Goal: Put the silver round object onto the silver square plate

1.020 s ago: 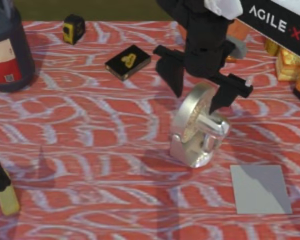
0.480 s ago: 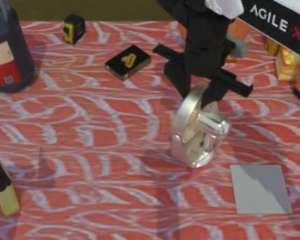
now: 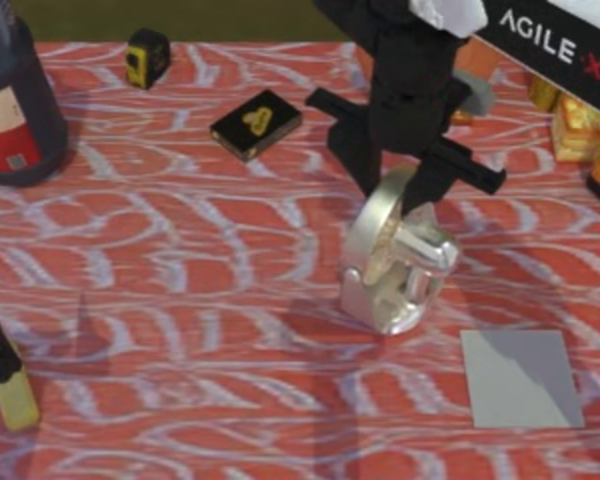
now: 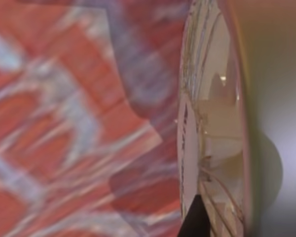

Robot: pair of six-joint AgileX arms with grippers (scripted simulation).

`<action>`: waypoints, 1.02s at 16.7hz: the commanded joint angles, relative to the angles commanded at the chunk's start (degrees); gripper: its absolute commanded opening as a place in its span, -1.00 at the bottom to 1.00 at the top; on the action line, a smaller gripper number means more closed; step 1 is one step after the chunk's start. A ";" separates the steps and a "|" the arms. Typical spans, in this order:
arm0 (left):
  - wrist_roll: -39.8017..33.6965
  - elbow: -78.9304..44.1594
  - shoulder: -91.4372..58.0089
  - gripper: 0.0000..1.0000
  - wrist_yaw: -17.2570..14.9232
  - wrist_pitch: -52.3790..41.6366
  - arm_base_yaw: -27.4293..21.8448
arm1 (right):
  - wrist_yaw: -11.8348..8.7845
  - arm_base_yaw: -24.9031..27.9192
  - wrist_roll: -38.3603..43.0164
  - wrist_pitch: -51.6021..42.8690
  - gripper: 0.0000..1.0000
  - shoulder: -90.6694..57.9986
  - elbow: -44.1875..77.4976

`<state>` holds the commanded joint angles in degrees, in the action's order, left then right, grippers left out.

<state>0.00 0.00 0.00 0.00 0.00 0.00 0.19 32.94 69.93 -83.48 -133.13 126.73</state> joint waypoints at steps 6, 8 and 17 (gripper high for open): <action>0.00 0.00 0.00 1.00 0.00 0.00 0.00 | 0.07 0.29 0.19 -8.43 -1.00 -3.32 11.87; 0.00 0.00 0.00 1.00 0.00 0.00 0.00 | 0.07 0.35 0.16 -12.04 -1.00 -4.56 17.16; 0.00 0.00 0.00 1.00 0.00 0.00 0.00 | -0.07 0.14 -0.50 -16.30 -1.00 -5.54 21.99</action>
<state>0.00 0.00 0.00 0.00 0.00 0.00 0.12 33.07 69.43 -99.78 -138.67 148.72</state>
